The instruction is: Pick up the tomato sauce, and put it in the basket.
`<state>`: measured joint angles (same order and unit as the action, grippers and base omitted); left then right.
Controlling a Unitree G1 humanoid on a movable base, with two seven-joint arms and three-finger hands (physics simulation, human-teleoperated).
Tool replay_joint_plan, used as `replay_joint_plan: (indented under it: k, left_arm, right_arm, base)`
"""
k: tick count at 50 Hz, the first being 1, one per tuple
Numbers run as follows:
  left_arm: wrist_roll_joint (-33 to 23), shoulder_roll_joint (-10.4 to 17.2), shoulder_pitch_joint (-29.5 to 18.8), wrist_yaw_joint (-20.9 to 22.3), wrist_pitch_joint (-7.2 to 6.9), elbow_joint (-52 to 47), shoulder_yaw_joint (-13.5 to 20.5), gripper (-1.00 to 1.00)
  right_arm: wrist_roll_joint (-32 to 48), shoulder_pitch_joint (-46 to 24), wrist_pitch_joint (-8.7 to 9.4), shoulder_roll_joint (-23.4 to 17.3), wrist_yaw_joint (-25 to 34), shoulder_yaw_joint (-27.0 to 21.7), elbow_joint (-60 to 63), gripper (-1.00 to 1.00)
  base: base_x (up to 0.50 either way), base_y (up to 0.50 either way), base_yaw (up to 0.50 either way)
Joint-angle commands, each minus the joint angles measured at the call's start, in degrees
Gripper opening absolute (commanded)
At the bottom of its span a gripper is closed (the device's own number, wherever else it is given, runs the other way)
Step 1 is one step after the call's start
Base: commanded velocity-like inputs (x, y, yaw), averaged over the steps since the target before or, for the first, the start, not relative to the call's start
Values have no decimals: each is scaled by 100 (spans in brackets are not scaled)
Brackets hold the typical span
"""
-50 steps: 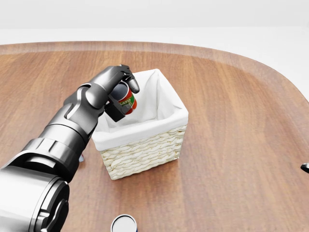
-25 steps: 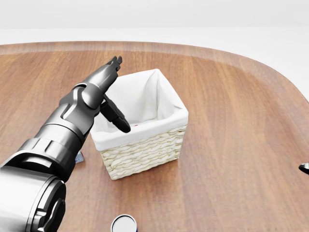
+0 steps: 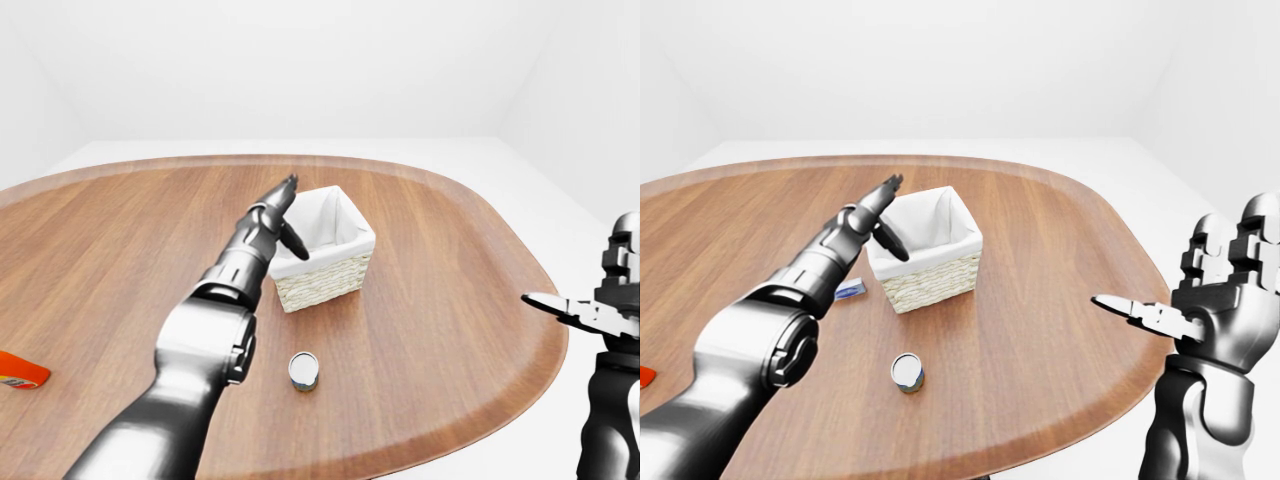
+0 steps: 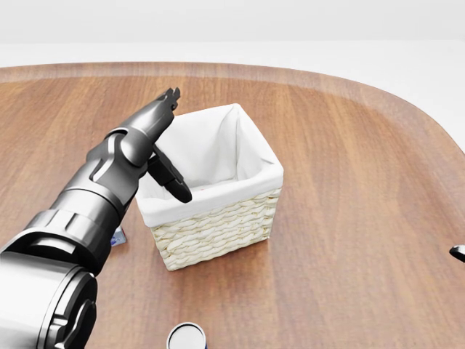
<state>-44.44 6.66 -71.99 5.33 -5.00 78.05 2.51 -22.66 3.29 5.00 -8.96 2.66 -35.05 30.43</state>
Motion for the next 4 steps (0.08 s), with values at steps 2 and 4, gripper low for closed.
replay_joint_plan:
  k: [2,4]
  left_arm:
    - [40,51,-162,112,0,-16,55,100]
    - [168,55,-221,167,0,-25,122,100]
  right_arm:
    - [-24,-13,0,-19,-20,-18,26,100]
    - [-14,-14,0,-14,-24,-5,34,100]
  base:
    - [0,0,0]
    - [0,0,0]
